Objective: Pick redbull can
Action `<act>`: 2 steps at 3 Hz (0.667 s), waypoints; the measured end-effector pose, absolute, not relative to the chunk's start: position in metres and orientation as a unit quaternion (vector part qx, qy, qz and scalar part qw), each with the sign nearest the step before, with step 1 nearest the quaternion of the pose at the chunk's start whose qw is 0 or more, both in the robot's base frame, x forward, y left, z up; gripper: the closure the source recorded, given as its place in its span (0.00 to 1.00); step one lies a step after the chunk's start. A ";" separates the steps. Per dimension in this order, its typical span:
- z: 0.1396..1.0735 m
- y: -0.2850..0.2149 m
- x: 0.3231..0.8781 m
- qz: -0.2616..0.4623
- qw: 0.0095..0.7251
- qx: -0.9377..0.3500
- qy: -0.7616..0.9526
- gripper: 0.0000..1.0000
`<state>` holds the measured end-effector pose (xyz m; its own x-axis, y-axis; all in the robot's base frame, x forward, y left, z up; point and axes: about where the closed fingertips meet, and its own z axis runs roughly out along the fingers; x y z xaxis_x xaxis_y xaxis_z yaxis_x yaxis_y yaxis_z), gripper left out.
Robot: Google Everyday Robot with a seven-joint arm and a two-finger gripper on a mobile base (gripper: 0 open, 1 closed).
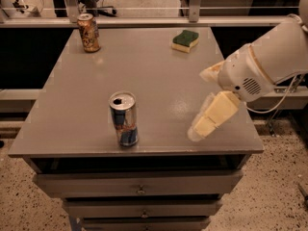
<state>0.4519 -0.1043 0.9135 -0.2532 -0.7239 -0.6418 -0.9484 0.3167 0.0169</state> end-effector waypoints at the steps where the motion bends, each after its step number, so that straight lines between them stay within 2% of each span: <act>1: 0.913 -0.052 0.450 0.276 0.323 -0.537 0.728 0.00; 2: 0.916 -0.003 0.439 0.329 0.370 -0.535 0.685 0.00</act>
Offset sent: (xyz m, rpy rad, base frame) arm -0.0271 0.1554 0.0050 0.5245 -0.1016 0.1617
